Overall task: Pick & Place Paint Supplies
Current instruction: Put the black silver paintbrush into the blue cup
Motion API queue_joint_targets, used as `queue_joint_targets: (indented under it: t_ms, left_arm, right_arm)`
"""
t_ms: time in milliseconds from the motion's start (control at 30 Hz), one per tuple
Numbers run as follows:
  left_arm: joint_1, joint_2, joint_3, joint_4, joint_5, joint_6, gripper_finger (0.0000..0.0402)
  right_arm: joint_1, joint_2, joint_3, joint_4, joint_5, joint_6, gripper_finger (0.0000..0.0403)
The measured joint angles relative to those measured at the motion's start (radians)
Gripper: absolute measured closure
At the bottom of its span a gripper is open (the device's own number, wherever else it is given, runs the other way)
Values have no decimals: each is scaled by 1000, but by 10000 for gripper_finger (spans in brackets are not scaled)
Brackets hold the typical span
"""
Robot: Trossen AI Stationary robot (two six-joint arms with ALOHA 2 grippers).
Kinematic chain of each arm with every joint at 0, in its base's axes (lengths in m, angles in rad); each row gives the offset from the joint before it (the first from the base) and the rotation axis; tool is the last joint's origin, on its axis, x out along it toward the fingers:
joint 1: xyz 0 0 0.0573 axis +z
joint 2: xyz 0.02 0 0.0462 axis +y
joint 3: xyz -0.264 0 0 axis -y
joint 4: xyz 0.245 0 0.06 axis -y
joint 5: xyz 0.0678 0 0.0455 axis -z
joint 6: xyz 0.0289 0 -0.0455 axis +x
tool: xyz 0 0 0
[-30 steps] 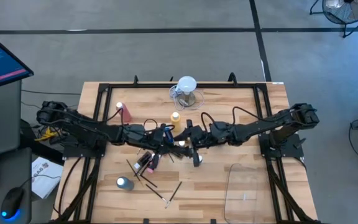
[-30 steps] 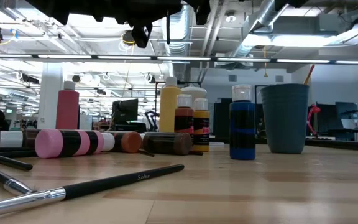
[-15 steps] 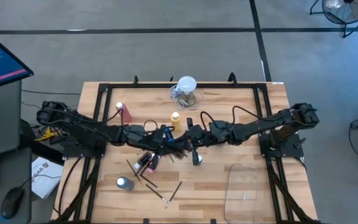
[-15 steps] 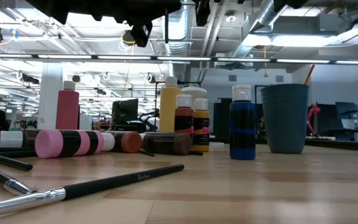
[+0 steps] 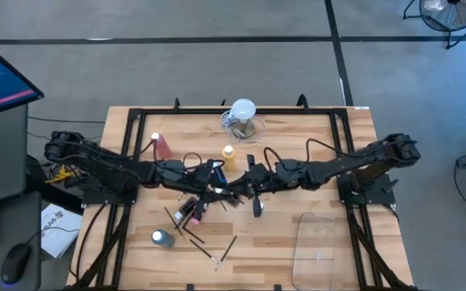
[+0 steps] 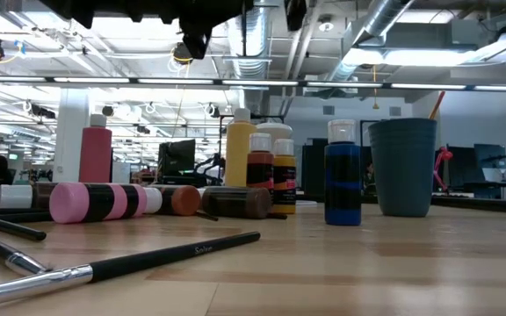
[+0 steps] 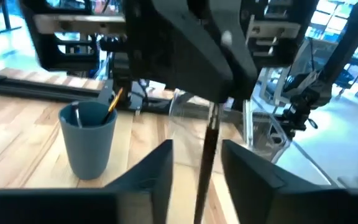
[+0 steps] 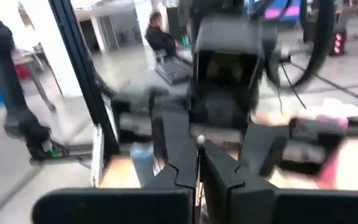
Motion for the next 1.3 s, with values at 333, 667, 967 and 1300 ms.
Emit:
queue_joint_targets:
  t_ms: [333, 667, 967, 1300]
  left_arm:
    - [-8, -62, -3, -16, 11, 51, 187]
    - [-6, -67, -3, -3, -95, 110, 186]
    - [-4, -67, -3, 21, -97, 135, 183]
    - [-4, -67, -3, 30, -97, 146, 182]
  right_arm:
    - [123, -274, -167, -107, 383, -64, 402]
    - [195, -503, -377, -187, 892, -15, 403]
    - [250, -544, -378, -445, 1002, 180, 403]
    - [273, -533, -377, -550, 1014, 214, 403]
